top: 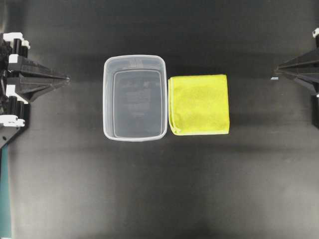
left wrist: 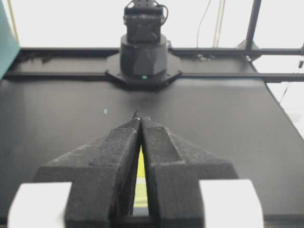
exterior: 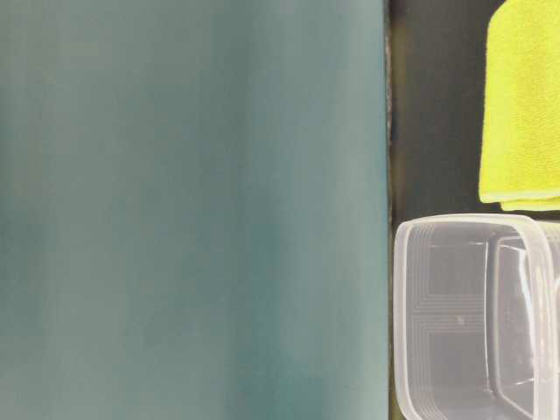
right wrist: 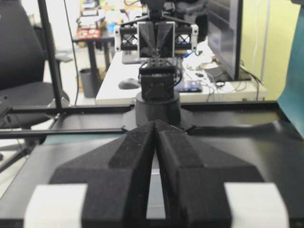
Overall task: Place the yellow towel into the container with the left arm.
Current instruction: 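Move the left gripper over the container toward the yellow towel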
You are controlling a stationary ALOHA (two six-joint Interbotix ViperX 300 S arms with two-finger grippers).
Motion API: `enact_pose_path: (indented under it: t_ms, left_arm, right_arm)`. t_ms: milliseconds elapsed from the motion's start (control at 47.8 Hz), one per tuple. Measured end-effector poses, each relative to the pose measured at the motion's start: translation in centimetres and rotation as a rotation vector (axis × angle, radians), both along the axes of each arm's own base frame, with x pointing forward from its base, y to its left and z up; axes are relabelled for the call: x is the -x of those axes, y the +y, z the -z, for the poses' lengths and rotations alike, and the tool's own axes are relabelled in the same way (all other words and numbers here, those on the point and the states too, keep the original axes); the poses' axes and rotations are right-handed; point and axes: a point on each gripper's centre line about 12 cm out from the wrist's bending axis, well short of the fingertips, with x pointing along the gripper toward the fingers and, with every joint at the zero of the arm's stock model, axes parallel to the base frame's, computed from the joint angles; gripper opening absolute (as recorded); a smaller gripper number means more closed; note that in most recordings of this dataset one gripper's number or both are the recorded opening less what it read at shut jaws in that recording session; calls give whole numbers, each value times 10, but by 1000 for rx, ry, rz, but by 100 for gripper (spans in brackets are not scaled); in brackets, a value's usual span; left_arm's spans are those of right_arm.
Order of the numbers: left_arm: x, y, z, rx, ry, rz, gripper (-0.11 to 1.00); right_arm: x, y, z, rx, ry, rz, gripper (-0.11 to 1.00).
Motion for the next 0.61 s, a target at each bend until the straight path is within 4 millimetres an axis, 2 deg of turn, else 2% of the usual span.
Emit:
enact_pose_path:
  t_ms: [84,209,607]
  left_arm:
    - [-4,-1,-1,8,23,5,2]
    - [-24,-1,-3,24,109,7,0]
    - [-109,1,-13,13,399,-6,0]
  right_arm:
    - [0,0,1,-6,2,0,1]
    - [0,0,1,-44,5,1,-1]
    - [4,-2,14,-125,124,9,0]
